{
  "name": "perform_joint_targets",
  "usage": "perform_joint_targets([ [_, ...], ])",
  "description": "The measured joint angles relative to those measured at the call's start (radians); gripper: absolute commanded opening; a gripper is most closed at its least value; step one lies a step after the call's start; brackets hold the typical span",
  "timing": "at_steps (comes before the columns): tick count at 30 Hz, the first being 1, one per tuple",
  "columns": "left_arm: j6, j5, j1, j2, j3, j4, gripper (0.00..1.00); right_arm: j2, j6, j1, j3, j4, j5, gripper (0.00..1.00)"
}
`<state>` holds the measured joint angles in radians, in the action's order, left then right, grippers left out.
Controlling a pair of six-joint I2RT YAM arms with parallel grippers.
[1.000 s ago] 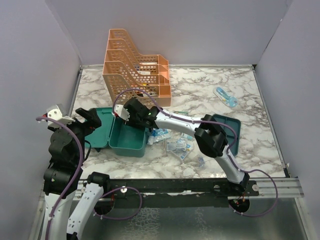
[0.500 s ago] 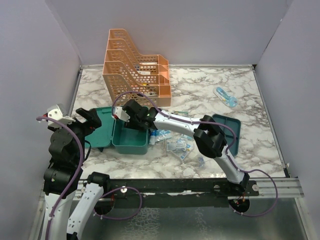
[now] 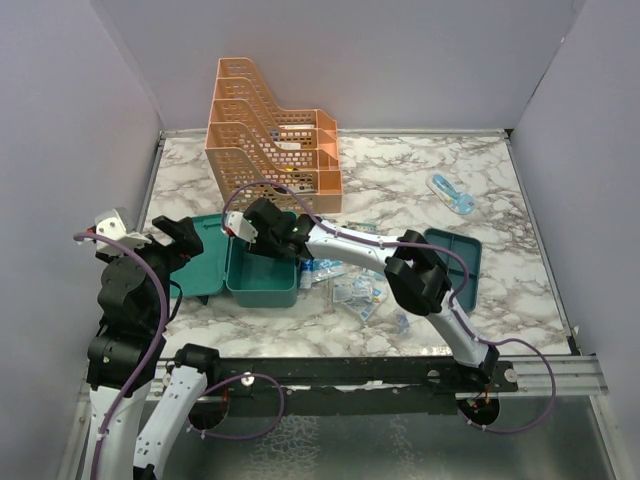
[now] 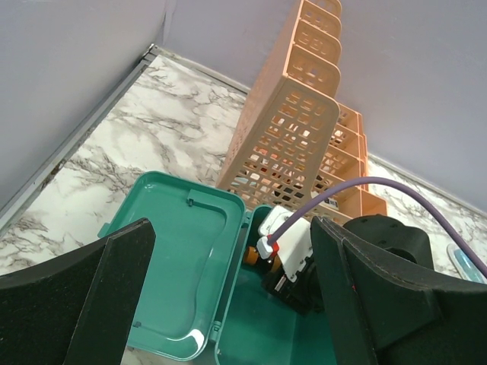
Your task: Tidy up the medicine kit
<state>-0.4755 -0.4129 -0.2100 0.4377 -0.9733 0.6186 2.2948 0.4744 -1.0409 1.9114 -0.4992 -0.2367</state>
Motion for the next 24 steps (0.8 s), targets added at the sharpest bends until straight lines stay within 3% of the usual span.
perform_joint_targets([
  [4, 0.0, 0.0, 0.0, 0.0, 0.003, 0.0, 0.87, 0.0, -0.018, -0.003, 0.002, 0.025, 0.013, 0.61],
  [10, 0.0, 0.0, 0.0, 0.003, 0.01, 0.002, 0.87, 0.007, -0.035, -0.008, 0.021, 0.069, 0.011, 0.47],
  [24, -0.007, 0.001, 0.0, 0.009, 0.032, 0.004, 0.87, 0.064, -0.033, -0.009, 0.036, 0.109, 0.023, 0.37],
])
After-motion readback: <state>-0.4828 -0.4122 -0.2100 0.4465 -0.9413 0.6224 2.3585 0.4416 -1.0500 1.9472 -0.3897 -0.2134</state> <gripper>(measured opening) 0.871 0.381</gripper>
